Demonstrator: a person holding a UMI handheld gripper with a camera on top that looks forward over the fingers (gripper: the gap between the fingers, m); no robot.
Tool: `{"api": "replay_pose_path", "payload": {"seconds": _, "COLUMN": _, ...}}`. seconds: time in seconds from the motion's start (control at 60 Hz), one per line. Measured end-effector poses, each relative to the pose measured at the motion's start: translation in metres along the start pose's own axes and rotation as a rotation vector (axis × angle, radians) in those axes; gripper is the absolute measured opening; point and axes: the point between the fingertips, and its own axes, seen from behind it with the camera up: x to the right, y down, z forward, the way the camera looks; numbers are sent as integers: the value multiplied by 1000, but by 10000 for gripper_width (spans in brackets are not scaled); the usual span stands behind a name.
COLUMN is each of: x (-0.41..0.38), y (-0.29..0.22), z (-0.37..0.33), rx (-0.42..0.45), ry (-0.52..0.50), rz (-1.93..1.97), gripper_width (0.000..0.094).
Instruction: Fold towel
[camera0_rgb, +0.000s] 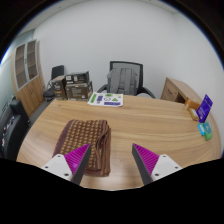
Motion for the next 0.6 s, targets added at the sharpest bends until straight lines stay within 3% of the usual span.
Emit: {"api": "replay_pose_path", "payload": {"seconds": 0.6, "x": -53, "y": 22, "z": -250, "rx": 97, "ry": 178, "rz": 17, "gripper_width": 860}}
